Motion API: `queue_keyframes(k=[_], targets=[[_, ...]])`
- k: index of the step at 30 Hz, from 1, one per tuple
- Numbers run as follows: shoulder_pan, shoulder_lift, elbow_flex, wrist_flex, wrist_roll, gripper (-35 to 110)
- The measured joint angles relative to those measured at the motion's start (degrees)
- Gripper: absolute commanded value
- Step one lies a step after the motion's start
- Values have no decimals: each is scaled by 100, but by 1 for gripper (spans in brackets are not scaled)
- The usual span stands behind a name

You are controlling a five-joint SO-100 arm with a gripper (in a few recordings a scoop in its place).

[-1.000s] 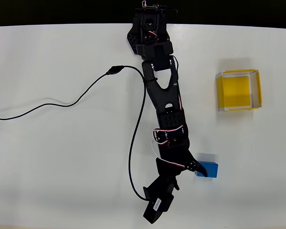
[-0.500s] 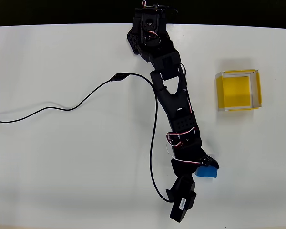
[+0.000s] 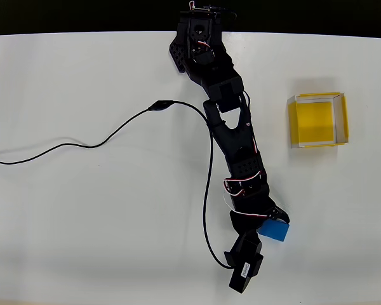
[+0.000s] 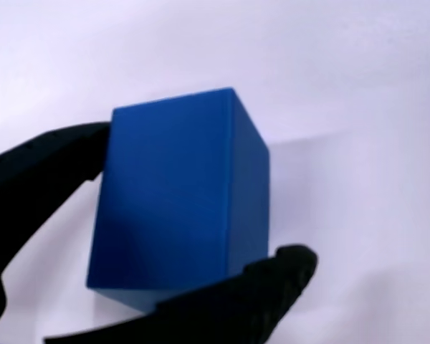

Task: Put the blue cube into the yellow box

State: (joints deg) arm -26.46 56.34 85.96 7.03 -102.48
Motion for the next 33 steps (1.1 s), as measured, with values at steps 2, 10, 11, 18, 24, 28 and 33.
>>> queue_keyframes(k=[2, 10, 11, 18, 24, 28, 33], targets=[[0, 0, 0, 0, 0, 31], [26, 0, 0, 0, 35, 21], [26, -9, 0, 0, 44, 22], [62, -62, -18, 18, 44, 18], [220, -97, -114, 79, 123, 17], [308, -97, -114, 79, 132, 17], [316, -18, -88, 88, 272, 16]])
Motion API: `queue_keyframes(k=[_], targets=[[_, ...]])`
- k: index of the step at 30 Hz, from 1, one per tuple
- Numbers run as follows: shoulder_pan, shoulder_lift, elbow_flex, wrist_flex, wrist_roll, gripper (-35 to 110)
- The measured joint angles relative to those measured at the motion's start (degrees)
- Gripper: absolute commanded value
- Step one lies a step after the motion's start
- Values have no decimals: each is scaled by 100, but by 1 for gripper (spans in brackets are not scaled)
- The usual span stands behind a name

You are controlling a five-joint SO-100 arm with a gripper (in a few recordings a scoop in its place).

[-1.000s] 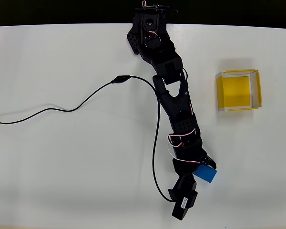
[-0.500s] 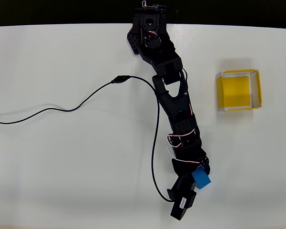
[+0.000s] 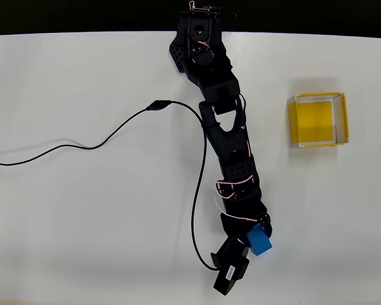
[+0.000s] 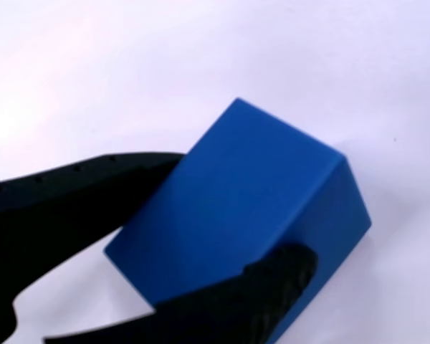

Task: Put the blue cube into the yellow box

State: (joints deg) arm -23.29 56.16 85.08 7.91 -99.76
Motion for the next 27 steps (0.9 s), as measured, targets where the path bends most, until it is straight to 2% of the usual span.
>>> queue_keyframes(k=[15, 27], targets=[[-141, 2593, 1819, -167, 167, 16], [-1644, 5256, 3604, -431, 360, 17]])
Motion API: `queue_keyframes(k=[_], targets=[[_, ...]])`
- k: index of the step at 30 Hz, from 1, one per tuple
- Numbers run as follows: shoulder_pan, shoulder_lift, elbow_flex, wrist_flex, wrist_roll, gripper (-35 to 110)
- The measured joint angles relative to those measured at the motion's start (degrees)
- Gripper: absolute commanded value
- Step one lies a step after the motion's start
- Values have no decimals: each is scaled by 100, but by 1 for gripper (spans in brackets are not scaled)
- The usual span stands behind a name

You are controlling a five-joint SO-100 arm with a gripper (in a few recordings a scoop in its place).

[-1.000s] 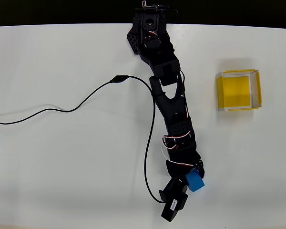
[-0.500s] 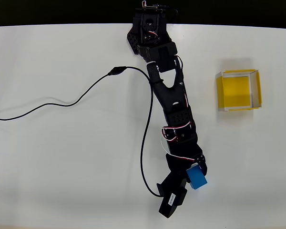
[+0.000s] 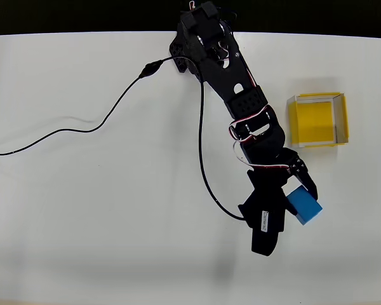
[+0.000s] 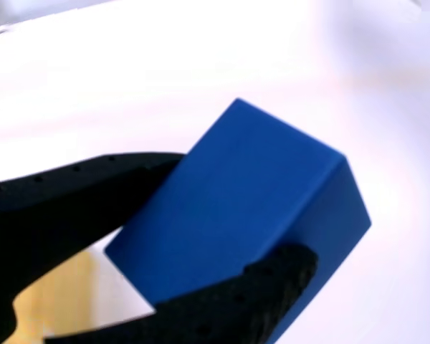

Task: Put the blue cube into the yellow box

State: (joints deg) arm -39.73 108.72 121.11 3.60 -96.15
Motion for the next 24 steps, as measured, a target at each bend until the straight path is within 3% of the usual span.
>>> queue_keyframes(k=[14, 24], targets=[[-1828, 967, 817, 35, 650, 17], [-2540, 1116, 1318, 1081, 1644, 16]])
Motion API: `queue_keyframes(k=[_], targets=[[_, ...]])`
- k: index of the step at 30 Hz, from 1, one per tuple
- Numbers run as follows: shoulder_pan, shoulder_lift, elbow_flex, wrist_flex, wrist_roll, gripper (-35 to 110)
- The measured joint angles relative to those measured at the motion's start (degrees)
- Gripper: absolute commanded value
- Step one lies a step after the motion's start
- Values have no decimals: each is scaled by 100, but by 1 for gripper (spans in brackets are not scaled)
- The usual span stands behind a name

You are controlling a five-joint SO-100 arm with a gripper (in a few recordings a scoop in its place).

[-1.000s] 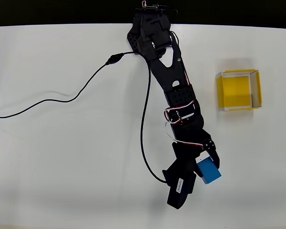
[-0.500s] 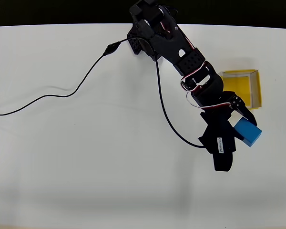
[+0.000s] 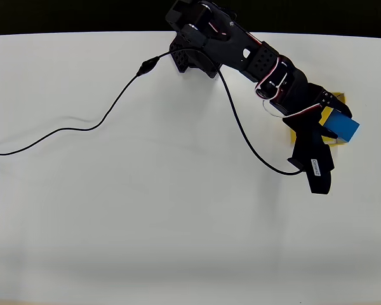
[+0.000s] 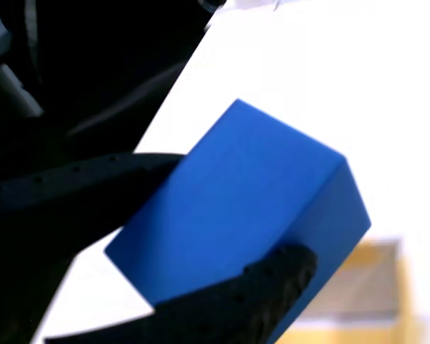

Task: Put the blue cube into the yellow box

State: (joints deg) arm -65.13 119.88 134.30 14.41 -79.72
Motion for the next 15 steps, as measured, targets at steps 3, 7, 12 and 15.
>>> queue_keyframes(k=[3, 7, 12, 15], targets=[[9, 9, 26, 193, 237, 16], [9, 9, 114, 457, 501, 16], [70, 9, 281, 554, 729, 16], [97, 18, 448, 554, 835, 17]])
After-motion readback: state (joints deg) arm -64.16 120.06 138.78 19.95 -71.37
